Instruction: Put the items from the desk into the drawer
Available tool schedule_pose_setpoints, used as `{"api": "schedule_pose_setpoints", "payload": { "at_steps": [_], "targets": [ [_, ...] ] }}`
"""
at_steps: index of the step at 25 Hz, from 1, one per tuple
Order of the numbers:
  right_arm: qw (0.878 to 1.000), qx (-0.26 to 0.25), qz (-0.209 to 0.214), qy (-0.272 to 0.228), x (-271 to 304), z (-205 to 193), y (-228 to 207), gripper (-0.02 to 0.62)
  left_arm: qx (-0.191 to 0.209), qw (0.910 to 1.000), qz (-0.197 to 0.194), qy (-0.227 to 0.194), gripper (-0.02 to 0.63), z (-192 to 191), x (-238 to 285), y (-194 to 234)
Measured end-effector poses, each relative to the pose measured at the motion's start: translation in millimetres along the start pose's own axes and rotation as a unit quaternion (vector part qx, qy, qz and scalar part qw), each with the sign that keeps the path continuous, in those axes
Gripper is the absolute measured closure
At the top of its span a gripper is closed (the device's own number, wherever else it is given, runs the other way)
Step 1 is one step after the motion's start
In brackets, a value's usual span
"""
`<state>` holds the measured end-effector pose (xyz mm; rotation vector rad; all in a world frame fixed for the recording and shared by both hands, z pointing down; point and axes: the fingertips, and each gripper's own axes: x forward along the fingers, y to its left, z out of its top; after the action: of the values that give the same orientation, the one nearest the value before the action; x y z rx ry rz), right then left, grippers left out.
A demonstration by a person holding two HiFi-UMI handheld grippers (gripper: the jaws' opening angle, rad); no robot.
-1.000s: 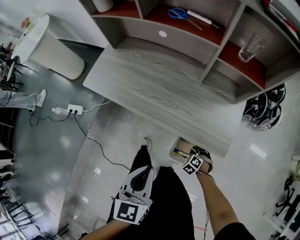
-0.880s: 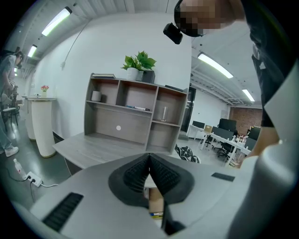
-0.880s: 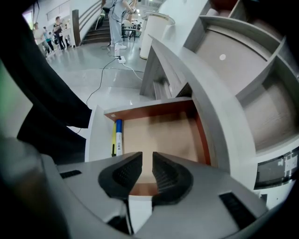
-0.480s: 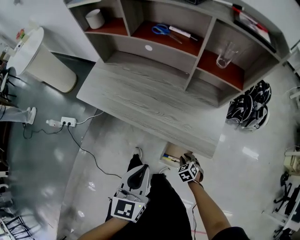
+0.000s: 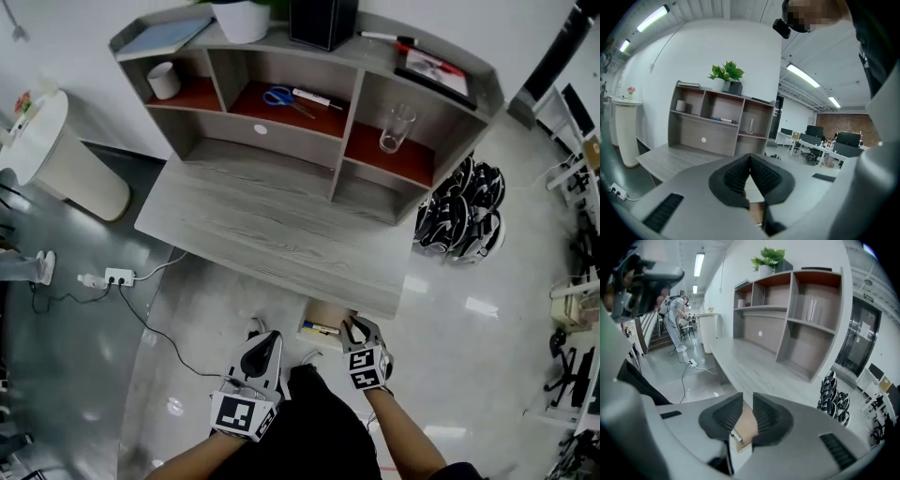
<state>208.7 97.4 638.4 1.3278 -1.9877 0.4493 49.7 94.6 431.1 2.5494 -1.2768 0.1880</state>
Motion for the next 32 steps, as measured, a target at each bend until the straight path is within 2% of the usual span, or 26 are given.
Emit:
{"api": "schedule_pose_setpoints", "payload": {
  "at_steps": [5,10,15,17,19,23,32],
  "targets": [
    [0.995,0.031,0.003,-0.09,-53,59,5,0.517,0.002,0.9997,-0.02,-0.013,0.592,19,11,-12],
    [0.984,0.044,-0.007,-0.175,-107,119,4,0.517,0.009,0.9983,-0.044,-0.038,0.592,42,23,-30],
    [0.956,0.074,-0.061,-0.276,-167,175,-12,0.537,0.036,0.9951,-0.064,-0.066,0.592,64,31,-50],
    [0.947,0.08,-0.07,-0.304,-186,191,-17,0.545,0.05,0.9934,-0.066,-0.08,0.592,74,33,-54],
    [0.939,0.082,-0.066,-0.327,-199,201,-18,0.551,0.043,0.993,-0.068,-0.087,0.592,81,36,-56],
    [0.931,0.085,-0.067,-0.348,-216,212,-22,0.574,0.032,0.9929,-0.07,-0.091,0.592,85,39,-61],
    [0.934,0.059,-0.09,-0.341,-224,205,-26,0.577,0.03,0.9922,-0.072,-0.098,0.594,85,39,-73]
  ]
}}
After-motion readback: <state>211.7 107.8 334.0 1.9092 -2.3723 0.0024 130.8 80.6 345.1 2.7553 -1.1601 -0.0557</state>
